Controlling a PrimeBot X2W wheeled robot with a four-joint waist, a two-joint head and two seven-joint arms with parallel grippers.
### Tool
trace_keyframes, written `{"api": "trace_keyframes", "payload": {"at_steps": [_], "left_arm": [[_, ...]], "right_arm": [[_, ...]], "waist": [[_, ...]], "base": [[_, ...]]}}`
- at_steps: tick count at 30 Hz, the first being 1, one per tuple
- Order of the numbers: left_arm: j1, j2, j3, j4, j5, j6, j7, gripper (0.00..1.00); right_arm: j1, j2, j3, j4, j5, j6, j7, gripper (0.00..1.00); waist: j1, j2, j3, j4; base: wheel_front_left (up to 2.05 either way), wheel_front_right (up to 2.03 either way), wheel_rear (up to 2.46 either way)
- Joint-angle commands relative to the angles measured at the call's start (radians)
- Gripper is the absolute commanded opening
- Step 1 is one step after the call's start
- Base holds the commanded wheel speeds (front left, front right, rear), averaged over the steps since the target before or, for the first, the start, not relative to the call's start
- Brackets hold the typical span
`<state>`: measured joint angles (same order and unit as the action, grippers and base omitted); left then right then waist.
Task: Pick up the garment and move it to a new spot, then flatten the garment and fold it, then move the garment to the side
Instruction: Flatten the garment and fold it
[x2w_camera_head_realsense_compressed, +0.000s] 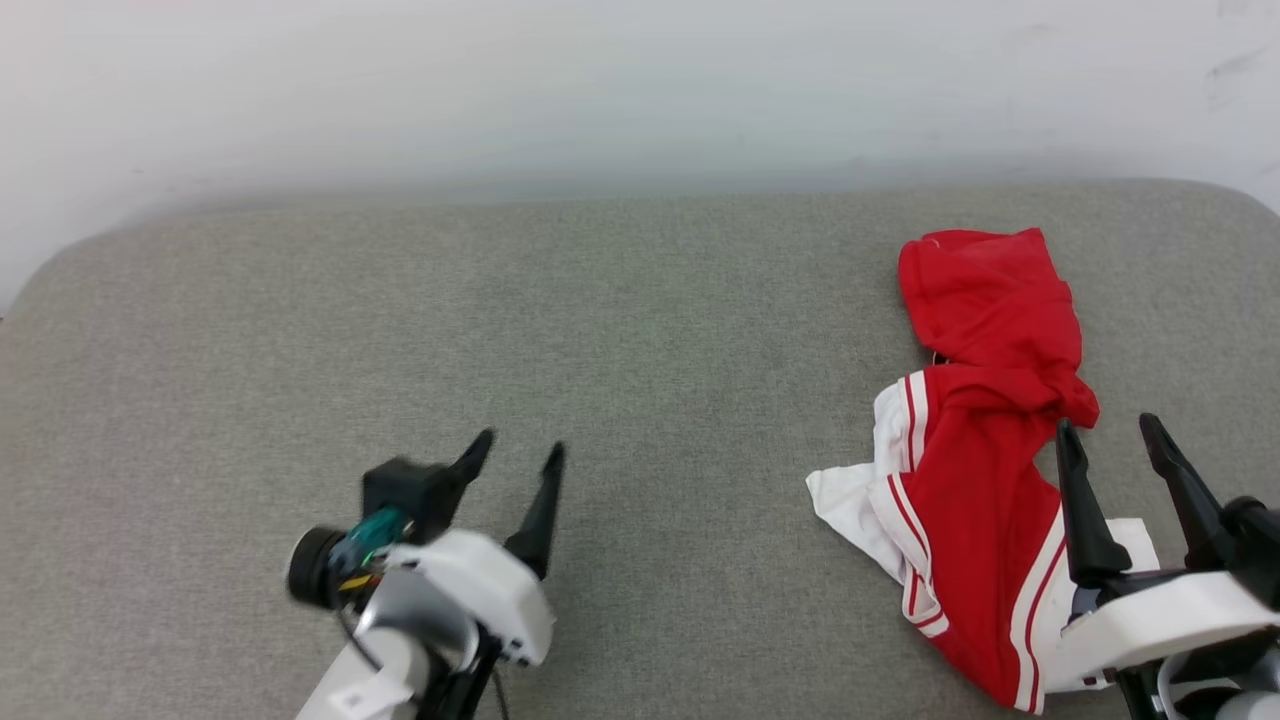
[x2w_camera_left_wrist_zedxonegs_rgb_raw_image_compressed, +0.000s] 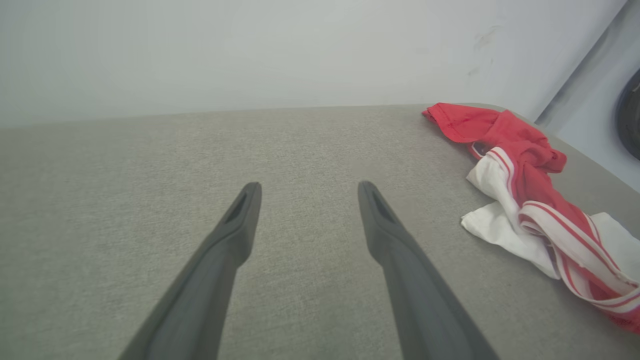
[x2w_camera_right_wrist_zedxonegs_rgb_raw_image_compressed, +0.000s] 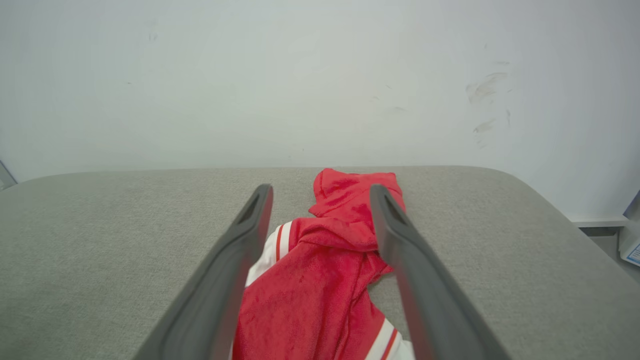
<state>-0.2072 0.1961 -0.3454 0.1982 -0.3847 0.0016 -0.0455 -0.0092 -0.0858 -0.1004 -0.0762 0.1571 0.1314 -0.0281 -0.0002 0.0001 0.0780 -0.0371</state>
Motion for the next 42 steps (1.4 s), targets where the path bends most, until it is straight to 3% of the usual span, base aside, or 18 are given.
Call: {"api": "trace_keyframes", "payload": {"at_steps": [1, 11, 19, 25, 33, 34, 35, 38, 42], "left_arm": [[-0.039, -0.008, -0.018, 0.001, -0.004, -0.014, 0.034, 1.0], [-0.266, -0.057, -0.147, 0.035, -0.011, -0.097, 0.26, 1.0], [-0.451, -0.093, -0.322, 0.135, -0.017, -0.13, 0.393, 1.0], [-0.541, -0.086, -0.451, 0.265, -0.052, -0.132, 0.483, 1.0], [-0.588, -0.032, -0.689, 0.405, -0.128, -0.133, 0.677, 1.0], [-0.591, -0.027, -0.719, 0.41, -0.142, -0.134, 0.694, 0.6], [-0.594, -0.022, -0.748, 0.413, -0.154, -0.134, 0.707, 0.0], [-0.627, -0.007, -0.808, 0.415, -0.179, -0.135, 0.705, 0.0], [-0.683, -0.014, -0.781, 0.43, -0.185, -0.129, 0.609, 0.0]], "right_arm": [[0.024, 0.011, -0.002, -0.035, -0.001, -0.001, 0.011, 1.0], [0.071, 0.036, -0.01, -0.149, 0.01, -0.001, 0.04, 1.0], [0.021, 0.037, -0.007, -0.142, 0.054, -0.001, 0.017, 1.0], [-0.001, 0.037, 0.007, -0.113, 0.083, -0.001, -0.008, 1.0], [-0.027, 0.037, 0.014, -0.054, 0.112, -0.001, -0.046, 1.0], [-0.032, 0.037, 0.014, -0.05, 0.114, -0.001, -0.051, 1.0], [-0.037, 0.037, 0.013, -0.044, 0.115, -0.001, -0.054, 1.0], [-0.04, 0.037, 0.014, -0.031, 0.117, -0.001, -0.058, 1.0], [-0.042, 0.037, 0.009, -0.014, 0.124, -0.001, -0.065, 1.0]], "waist": [[0.0002, -0.0001, 0.01, -0.009], [0.0002, -0.0001, 0.098, -0.086], [0.0002, -0.0001, 0.196, -0.148], [0.0002, -0.0001, 0.242, -0.181], [0.0002, -0.0001, 0.268, -0.197], [0.0002, -0.0001, 0.269, -0.198], [0.0002, -0.0001, 0.27, -0.198], [0.0002, -0.0001, 0.268, -0.197], [0.0002, -0.0001, 0.249, -0.189]], "base": [[0.0, 0.0, 0.0], [0.0, 0.0, 0.0], [0.0, 0.0, 0.0], [0.0, 0.0, 0.0], [0.0, 0.0, 0.0], [0.0, 0.0, 0.0], [0.0, 0.0, 0.0], [0.0, 0.0, 0.0], [0.0, 0.0, 0.0]]}}
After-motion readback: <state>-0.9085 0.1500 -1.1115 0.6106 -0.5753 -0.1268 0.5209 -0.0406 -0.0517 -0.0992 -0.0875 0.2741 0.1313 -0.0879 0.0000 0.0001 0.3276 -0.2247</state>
